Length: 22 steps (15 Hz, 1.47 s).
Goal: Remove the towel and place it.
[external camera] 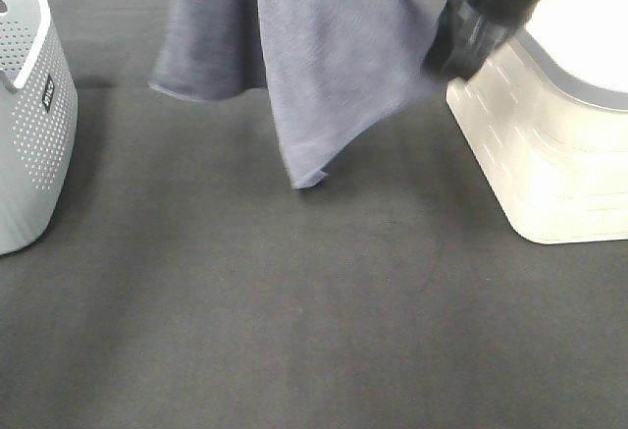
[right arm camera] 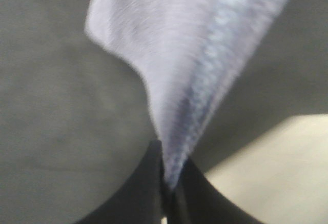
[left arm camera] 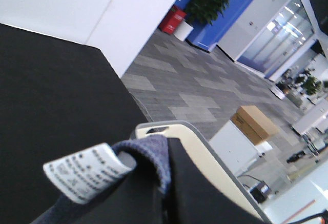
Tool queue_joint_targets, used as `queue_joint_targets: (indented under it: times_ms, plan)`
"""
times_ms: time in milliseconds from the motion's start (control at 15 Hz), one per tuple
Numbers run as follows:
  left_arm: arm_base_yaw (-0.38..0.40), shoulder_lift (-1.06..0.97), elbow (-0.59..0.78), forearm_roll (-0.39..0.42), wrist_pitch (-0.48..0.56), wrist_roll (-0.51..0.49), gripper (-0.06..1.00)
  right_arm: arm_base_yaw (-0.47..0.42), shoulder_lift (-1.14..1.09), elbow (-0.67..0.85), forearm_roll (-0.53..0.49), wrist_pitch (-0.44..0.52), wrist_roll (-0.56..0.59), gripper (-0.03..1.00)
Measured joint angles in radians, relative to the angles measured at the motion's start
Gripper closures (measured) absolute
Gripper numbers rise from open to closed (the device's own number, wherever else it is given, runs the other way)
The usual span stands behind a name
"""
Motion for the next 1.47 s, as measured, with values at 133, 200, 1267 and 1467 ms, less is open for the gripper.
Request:
queue_joint_targets:
  times_ms: [133, 200, 1267, 1467]
  plan:
    - [0.0, -0.04, 0.083, -0.001, 0.105, -0.005, 0.94, 0.0, 0.001, -0.087, -0.087, 0.003, 0.008, 0.95]
    - [0.0, -0.06, 0.141, -0.001, 0.159, -0.005, 0.94, 0.0, 0.001, -0.126, -0.121, -0.004, 0.01, 0.95]
    - [0.165, 0.223, -0.074, -0.038, 0.282, 0.155, 0.94, 0.009, 0.235, -0.195, -0.441, -0.904, 0.052, 0.95]
    - [0.157, 0.229, -0.024, -0.048, 0.291, 0.274, 0.94, 0.009, 0.236, -0.19, -0.441, -0.847, 0.052, 0.95]
